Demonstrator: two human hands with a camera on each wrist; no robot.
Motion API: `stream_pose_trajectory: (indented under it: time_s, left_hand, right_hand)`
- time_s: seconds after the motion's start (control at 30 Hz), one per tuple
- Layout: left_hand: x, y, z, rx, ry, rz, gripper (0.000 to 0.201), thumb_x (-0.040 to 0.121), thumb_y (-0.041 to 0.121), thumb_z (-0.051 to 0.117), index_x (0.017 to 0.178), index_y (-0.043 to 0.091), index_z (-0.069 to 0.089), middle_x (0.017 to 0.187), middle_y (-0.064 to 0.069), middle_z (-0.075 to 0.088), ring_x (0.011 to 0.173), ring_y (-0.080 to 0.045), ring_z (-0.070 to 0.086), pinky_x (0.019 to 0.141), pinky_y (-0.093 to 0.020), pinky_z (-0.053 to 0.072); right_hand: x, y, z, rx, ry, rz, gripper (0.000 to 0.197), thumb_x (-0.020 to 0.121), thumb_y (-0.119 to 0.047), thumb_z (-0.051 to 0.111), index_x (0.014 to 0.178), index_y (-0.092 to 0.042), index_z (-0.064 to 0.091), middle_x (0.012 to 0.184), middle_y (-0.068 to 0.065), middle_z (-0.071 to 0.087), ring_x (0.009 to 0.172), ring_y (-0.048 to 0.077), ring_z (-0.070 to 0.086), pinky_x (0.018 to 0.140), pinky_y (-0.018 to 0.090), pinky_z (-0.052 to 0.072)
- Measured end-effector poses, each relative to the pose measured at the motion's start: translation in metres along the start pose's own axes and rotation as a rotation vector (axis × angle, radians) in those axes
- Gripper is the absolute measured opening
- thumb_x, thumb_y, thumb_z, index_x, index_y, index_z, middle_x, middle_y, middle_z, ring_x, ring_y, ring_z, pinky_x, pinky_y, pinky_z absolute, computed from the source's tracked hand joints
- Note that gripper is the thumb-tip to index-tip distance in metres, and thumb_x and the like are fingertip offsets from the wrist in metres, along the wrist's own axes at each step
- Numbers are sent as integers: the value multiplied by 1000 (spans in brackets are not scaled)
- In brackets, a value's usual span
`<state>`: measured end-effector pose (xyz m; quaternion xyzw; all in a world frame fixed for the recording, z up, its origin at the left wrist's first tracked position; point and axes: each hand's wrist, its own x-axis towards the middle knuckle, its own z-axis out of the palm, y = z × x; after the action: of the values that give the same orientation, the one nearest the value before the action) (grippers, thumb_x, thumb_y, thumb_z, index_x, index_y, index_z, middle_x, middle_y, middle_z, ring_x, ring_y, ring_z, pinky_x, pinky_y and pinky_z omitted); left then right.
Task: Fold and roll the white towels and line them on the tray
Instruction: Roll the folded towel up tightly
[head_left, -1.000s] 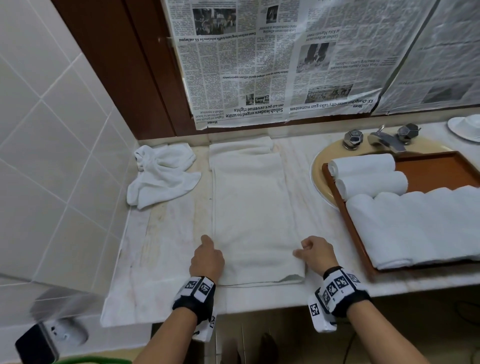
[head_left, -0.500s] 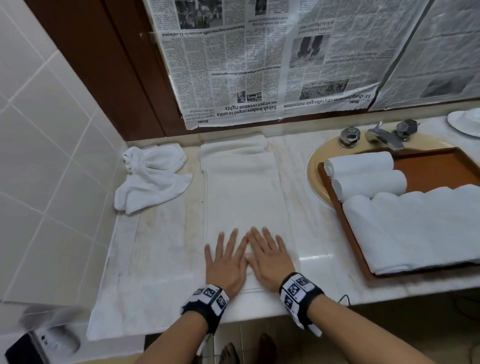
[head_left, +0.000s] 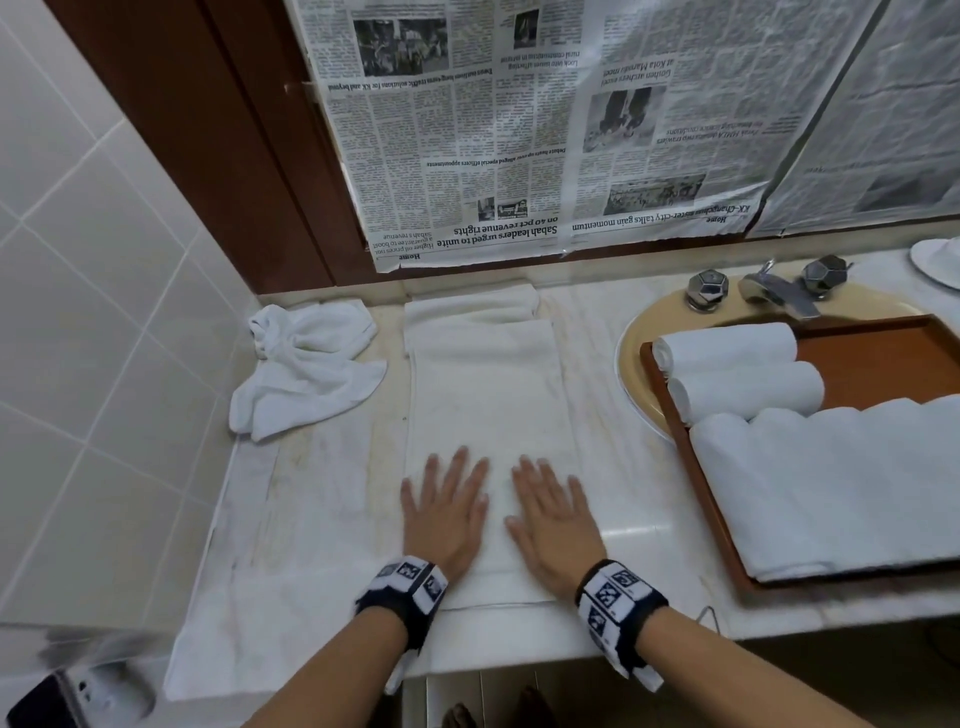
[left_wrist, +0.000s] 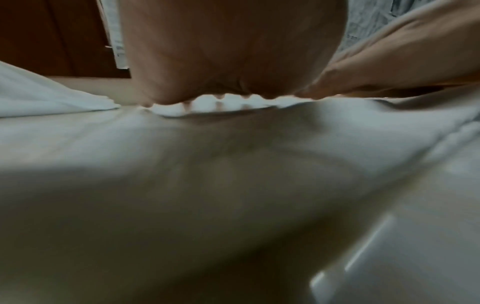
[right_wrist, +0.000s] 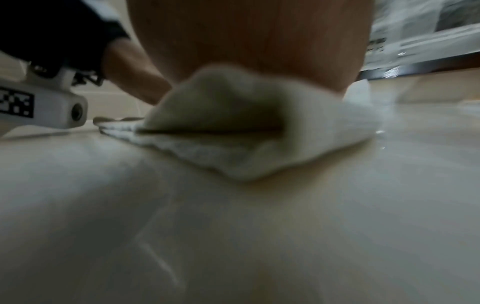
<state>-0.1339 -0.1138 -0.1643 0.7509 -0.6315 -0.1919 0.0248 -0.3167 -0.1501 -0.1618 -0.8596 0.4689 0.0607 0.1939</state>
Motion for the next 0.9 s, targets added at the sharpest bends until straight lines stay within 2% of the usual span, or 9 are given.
stream_pose_trajectory:
  time_s: [0.07, 0.13, 0.23, 0.37, 0.43, 0.53, 0.7, 0.83, 0.9]
  left_hand:
    - [8, 10, 6, 28, -61, 23, 65, 85, 61, -16, 150, 53, -15, 157, 24, -27, 149, -18, -24, 119, -56, -9]
    - [14, 4, 7, 45, -75, -29, 62, 88, 62, -14, 149, 52, -18, 155, 24, -30, 149, -17, -25, 119, -56, -10]
    - [20, -22, 0, -15, -67, -192, 56, 100, 59, 4, 151, 49, -17, 156, 24, -29, 150, -17, -21, 119, -56, -10]
    - [24, -54, -12, -85, -14, -369, 60, 102, 54, 11, 156, 39, -10, 162, 16, -22, 151, -25, -15, 119, -59, -4]
    - [13, -47, -10, -51, 81, -212, 60, 100, 54, 13, 157, 40, 0, 163, 15, -14, 152, -25, -7, 117, -60, 1]
    - [-11, -24, 10, 43, 34, 50, 55, 101, 56, 16, 155, 49, 6, 164, 19, -7, 150, -20, -7, 115, -58, -2]
    - [-32, -33, 18, 81, -40, 27, 57, 102, 59, 18, 156, 43, 14, 164, 14, 14, 150, -21, 8, 113, -55, 5]
    - [-36, -61, 9, 36, -37, -92, 57, 96, 61, -4, 150, 49, -21, 157, 22, -30, 148, -17, -26, 117, -55, -14]
    - [-40, -66, 3, -48, -19, -148, 60, 94, 57, -6, 152, 45, -18, 159, 18, -28, 148, -18, -25, 118, -55, -12]
  right_hand:
    - [10, -10, 11, -39, -4, -26, 64, 100, -55, 0, 154, -22, -6, 162, -6, -13, 150, 20, -12, 119, 44, -10]
    - [21, -1, 12, -59, -5, 37, 63, 98, -58, -2, 151, -26, -16, 159, -10, -22, 147, 17, -21, 118, 45, -12]
    - [32, 30, -6, -20, -50, 222, 62, 99, -56, 0, 147, -29, -28, 154, -13, -34, 145, 14, -26, 120, 49, -11]
    - [27, 50, -16, -9, 8, 338, 64, 99, -52, -1, 154, -24, -17, 159, -10, -25, 149, 18, -19, 119, 51, -11]
    - [15, 29, -8, -46, 106, 190, 66, 99, -49, 5, 157, -19, 2, 163, -5, -7, 152, 20, -1, 118, 49, -3]
    - [-13, -9, 27, -54, 124, 37, 59, 103, -47, 21, 153, -18, 31, 160, -2, 26, 146, 20, 26, 112, 49, 17]
    - [-35, -11, 45, -86, 120, 12, 60, 103, -52, 23, 156, -23, 25, 163, -5, 21, 148, 19, 23, 112, 49, 18]
    - [-45, 22, 38, -50, 141, 140, 61, 104, -53, 17, 158, -26, 10, 165, -10, 4, 151, 12, 2, 116, 43, 6]
    - [-52, 33, 37, -16, 216, 191, 59, 104, -51, 14, 158, -28, 10, 165, -10, 2, 150, 11, -1, 119, 39, -2]
